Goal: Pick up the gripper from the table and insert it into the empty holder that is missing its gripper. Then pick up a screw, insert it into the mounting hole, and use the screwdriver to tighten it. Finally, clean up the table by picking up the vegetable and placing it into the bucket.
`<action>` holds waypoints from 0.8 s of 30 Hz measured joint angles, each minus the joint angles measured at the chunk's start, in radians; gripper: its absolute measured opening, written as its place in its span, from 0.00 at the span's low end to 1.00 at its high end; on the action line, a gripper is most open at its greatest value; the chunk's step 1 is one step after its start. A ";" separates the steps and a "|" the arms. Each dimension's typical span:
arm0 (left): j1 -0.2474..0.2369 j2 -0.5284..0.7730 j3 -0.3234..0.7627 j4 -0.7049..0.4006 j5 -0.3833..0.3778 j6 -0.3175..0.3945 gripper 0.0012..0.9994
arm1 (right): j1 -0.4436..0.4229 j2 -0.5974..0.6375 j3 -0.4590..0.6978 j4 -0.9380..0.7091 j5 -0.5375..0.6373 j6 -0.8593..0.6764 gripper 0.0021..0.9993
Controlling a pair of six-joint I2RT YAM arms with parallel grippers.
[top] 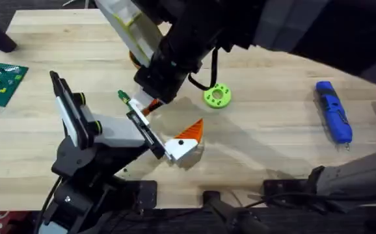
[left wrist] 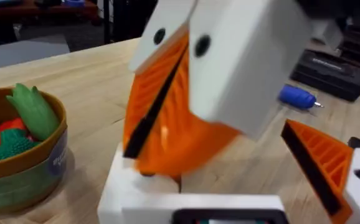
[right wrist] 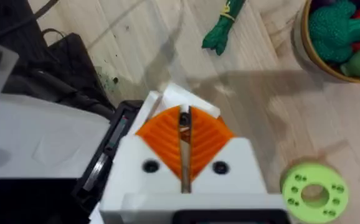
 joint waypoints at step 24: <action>0.001 0.000 0.000 0.002 0.000 0.008 0.99 | -0.266 -0.218 -0.001 -0.110 -0.011 -0.006 0.99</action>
